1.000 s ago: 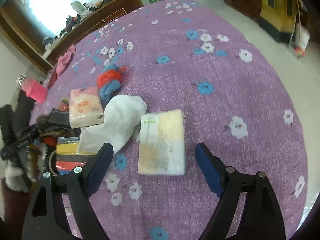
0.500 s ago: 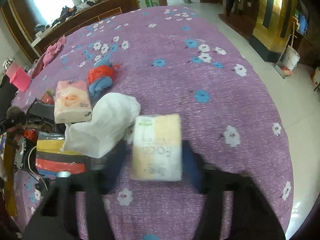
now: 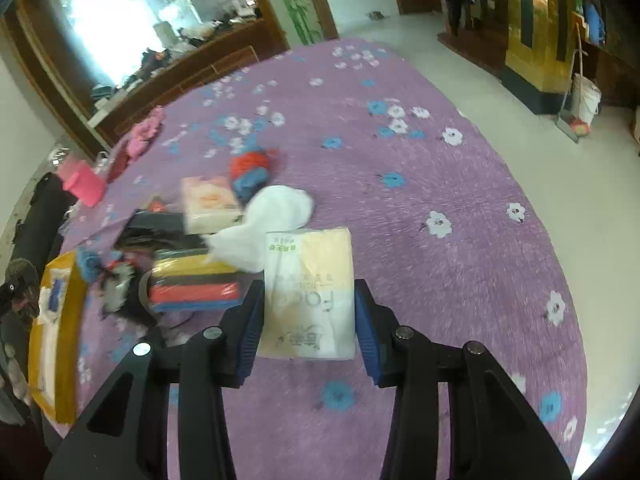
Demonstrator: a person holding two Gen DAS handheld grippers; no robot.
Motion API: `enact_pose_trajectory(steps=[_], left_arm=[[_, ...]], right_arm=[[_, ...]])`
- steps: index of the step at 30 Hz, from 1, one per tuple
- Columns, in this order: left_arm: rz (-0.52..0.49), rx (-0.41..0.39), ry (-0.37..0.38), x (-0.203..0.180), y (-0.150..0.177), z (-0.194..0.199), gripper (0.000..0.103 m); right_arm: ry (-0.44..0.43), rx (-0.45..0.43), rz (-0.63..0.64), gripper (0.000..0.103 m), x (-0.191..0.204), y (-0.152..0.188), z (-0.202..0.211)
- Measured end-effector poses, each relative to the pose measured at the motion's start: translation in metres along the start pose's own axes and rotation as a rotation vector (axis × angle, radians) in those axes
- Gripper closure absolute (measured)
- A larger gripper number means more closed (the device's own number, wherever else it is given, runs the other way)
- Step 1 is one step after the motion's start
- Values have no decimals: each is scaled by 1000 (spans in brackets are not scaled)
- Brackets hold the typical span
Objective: Organize soft objects
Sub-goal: 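Grasp brown knit fabric with left tool while right tool grasps cream Face pack, then lower both held items into the yellow tray and open both tools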
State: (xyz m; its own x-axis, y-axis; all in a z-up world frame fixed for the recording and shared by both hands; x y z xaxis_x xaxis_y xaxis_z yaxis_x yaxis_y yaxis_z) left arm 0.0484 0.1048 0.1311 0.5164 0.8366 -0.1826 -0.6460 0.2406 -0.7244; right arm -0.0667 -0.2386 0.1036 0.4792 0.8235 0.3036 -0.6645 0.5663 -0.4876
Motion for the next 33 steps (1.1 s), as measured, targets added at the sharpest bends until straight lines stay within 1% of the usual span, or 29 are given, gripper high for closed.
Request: enact_pose_trajectory(steps=[3,5,7,10,11,15,20,22,24,25,29,33], left_arm=[[47,-44,6,4,19,29,55],[87,-80,11,9,37,50,55],[100,-95,-8,11,51,63,55],[110,-96,-51,22,76,83,55],[125,-98,-61,29,86,91,55],[179,-106,-95,54,108,115,55],[271,-125,-136,97,132,143,55],[318,-122,-145,114,139,148,55],[343,-112,-147,127,143,149,55],[354,-106,-151,133,144,149,55],[395,-55,-176,157,144,141,55],[418,2,-192,176,136,129,55]], right_arm=[[-35,-14,21,63,14,12,18],[-66,-15,34,63,28,21,27],[-100,-7,61,62,46,32,34],[-151,16,115,62,76,52,42],[-165,25,131,62,86,58,43],[-232,68,220,62,139,87,40],[-307,156,316,62,210,121,19],[-321,194,358,62,239,137,5],[-331,223,390,62,262,150,-6],[-337,245,409,62,277,159,-15],[-361,319,455,62,320,189,-41],[-357,372,504,62,349,213,-63]])
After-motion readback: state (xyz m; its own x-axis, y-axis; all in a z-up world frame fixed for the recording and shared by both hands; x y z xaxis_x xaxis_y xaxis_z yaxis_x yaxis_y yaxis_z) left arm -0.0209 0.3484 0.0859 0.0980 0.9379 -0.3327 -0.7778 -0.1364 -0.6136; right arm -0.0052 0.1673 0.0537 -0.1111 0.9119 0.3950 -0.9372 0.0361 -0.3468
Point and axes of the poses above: each gripper's, at about its wrist camera, not at the fingertips, and z roughly against the way its jaws point, x to its left, y to its underside, the point moved 4 cm from there along -z, roughly the way its jaws point, and after that the axes turned 15 degrees about -z, right-handed, at the moved point
